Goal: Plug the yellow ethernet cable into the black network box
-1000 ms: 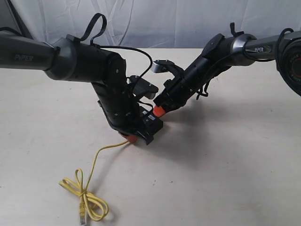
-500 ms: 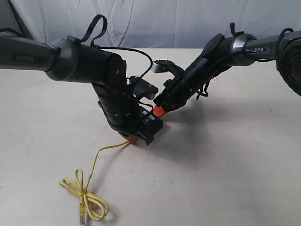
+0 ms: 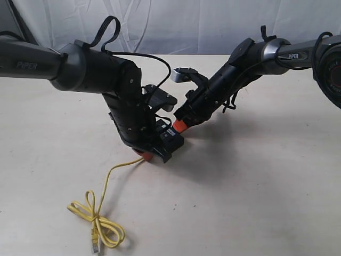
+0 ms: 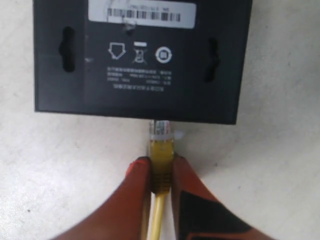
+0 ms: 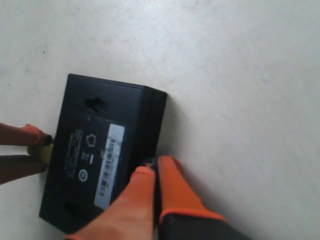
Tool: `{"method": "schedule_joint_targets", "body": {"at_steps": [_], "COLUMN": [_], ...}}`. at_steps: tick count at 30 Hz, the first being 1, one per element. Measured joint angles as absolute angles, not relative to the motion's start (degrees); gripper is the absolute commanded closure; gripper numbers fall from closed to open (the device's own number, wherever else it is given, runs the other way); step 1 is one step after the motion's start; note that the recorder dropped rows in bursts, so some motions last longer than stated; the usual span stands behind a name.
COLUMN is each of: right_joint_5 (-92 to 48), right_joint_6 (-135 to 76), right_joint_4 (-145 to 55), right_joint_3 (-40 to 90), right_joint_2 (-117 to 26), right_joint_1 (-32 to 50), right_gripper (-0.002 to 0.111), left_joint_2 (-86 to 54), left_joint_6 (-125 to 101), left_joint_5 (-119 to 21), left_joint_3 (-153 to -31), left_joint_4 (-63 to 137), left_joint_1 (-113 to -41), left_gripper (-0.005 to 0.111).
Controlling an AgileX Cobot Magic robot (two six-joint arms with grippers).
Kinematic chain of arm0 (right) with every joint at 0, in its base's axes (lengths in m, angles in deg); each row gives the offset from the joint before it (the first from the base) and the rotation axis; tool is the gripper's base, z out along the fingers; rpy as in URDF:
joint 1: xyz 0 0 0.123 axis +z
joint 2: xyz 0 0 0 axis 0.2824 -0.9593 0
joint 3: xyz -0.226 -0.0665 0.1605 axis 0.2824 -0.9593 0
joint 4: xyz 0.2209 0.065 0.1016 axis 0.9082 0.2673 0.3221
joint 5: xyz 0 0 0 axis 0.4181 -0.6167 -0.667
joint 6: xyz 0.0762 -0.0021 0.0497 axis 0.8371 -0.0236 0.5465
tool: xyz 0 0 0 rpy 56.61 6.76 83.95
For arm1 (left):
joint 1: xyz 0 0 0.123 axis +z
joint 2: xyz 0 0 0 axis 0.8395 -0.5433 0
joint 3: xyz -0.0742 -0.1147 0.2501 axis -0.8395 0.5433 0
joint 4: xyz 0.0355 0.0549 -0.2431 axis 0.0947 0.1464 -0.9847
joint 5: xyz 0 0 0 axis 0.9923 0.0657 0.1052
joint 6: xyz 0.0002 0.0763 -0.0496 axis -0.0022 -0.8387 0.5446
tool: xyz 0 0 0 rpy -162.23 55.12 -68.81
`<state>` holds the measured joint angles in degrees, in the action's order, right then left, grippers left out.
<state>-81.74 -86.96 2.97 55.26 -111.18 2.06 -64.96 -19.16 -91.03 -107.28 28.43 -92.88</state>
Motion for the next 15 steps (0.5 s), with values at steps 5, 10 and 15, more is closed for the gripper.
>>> {"method": "schedule_joint_targets", "body": {"at_steps": [5,10,15], "right_joint_5": [-81.74,-81.74,-81.74], "right_joint_6": [-86.96,-86.96,-86.82], "right_joint_4": [2.97,2.97,2.97], "right_joint_3": [55.26,55.26,55.26], "right_joint_2": [-111.18,-111.18,-111.18], "right_joint_1": [2.06,2.06,2.06], "right_gripper": [0.109,0.109,0.109], "left_joint_2": [-64.96,-64.96,-64.40], "left_joint_6": [-19.16,-19.16,-19.16], "left_joint_5": [-91.03,-91.46,-91.59], "left_joint_3": [-107.28,-107.28,-107.28], "left_joint_4": [28.43,29.10,29.21], "left_joint_1": [-92.89,-92.89,-92.89], "left_gripper": [0.107,0.107,0.107]}}
